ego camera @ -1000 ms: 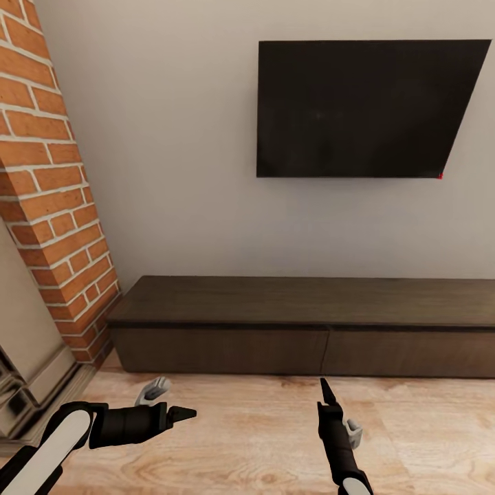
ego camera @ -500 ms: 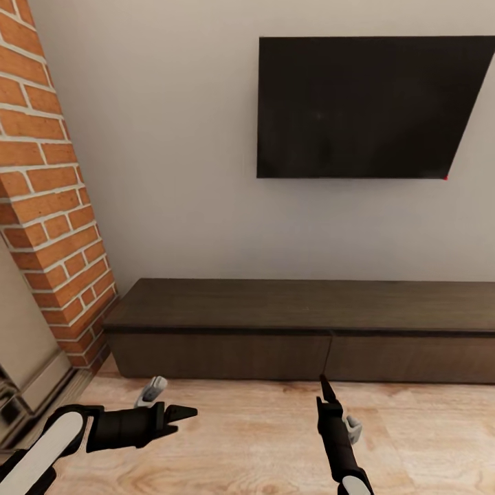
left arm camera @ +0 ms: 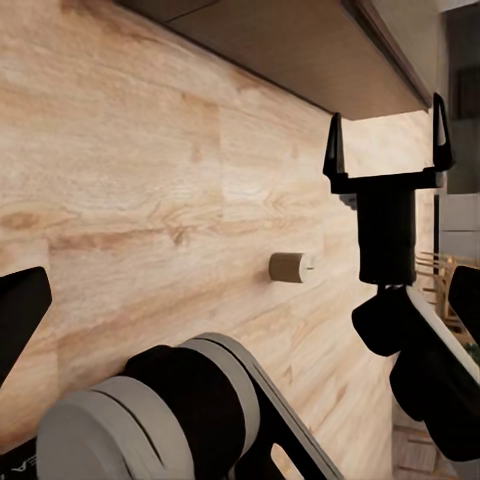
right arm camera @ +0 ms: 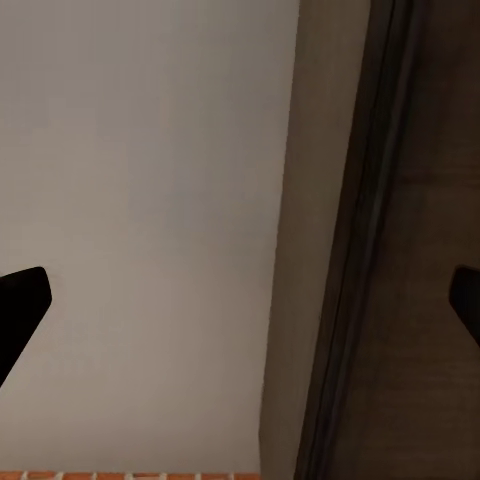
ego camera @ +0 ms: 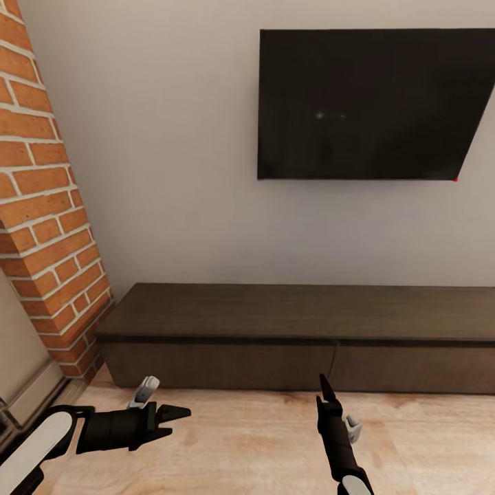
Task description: Place each of the two pumpkins and all three candles from the living room inside a cabinet in the living room (use any cabinet), then make sure every cabinet is closed, and position the cauldron so it is next to a table in the living room.
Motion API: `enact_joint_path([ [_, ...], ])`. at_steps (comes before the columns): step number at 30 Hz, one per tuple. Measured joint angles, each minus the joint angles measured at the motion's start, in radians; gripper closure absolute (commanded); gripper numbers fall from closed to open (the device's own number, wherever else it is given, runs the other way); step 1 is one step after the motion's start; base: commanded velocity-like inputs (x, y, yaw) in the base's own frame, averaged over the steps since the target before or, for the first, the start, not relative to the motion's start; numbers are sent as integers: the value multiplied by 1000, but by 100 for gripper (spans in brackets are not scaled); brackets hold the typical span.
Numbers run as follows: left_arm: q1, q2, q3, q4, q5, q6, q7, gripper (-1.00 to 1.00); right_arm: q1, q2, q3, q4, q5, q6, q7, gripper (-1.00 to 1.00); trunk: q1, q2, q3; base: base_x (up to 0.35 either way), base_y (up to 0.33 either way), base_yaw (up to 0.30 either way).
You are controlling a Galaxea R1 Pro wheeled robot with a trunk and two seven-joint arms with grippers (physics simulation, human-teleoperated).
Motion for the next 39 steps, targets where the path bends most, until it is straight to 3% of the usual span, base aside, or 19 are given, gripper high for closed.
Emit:
enact_joint_path([
  [20, 0, 1, -14, -2, 0, 0, 0, -100, 0, 0, 0, 13, 0, -4, 0, -100, 0, 0, 0, 104, 0, 0],
  [33, 0, 1, -14, -8, 1, 0, 0, -100, 0, -1, -1, 16, 5, -9, 4, -100, 50, -91, -41, 0, 0, 0],
  [39, 0, 0, -14, -8, 1, 0, 0, -100, 0, -2, 0, 18, 8, -8, 73, -100, 73, -133, -59, 0, 0, 0],
])
